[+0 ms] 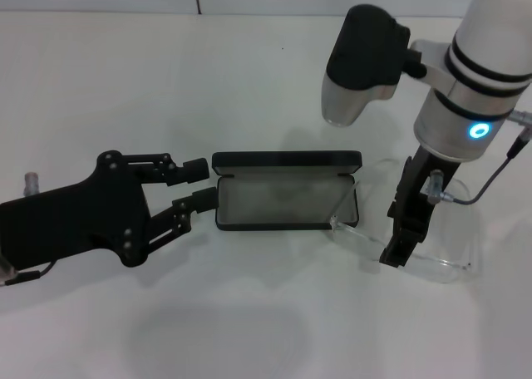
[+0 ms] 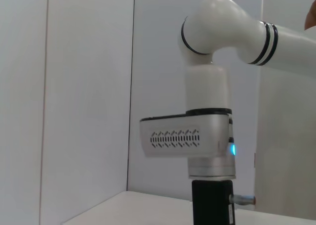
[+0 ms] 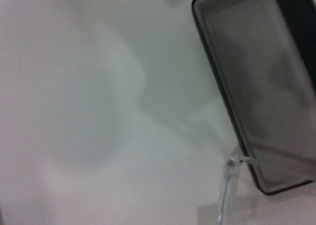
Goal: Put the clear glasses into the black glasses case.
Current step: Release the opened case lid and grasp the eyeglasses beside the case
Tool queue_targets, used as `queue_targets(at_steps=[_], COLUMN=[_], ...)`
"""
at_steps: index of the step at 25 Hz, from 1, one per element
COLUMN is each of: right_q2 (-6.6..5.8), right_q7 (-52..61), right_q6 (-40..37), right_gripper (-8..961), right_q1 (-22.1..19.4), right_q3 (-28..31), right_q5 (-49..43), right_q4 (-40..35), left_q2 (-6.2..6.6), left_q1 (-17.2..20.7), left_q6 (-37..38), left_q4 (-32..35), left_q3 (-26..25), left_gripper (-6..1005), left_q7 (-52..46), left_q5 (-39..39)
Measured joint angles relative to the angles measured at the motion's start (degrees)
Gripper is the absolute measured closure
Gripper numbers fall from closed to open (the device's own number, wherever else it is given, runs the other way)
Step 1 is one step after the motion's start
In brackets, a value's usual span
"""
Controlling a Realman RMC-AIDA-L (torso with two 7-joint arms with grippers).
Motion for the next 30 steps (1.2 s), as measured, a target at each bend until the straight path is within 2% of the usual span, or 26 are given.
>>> queue_targets(at_steps=[15, 18, 23, 30], right_q2=[0.0, 0.0, 0.0, 0.0], right_q7=[0.0, -0.3, -0.4, -0.5], right_q6=[2.1, 2.2, 2.9, 3.6], right_gripper=[248, 299, 535, 608], right_q1=[0.1, 0.0, 0.0, 0.3], right_q3=[-2.4, -3.2, -3.4, -4.2], right_q5=[1.6, 2.0, 2.3, 2.3], right_q4=[3.5, 3.7, 4.1, 5.3], left_q2=[0.0, 0.0, 0.0, 0.0], left_q1=[-0.1, -0.1, -0.2, -0.3], left_q6=[-1.0, -1.1, -1.1, -1.1], left_q4=[0.0, 0.0, -0.1, -0.5], left_q3=[0.2, 0.3, 0.4, 0.4], left_gripper=[715, 715, 716, 717], left_q7=[0.1, 0.1, 0.1, 0.1], left_q5=[0.1, 0.1, 0.1, 0.1])
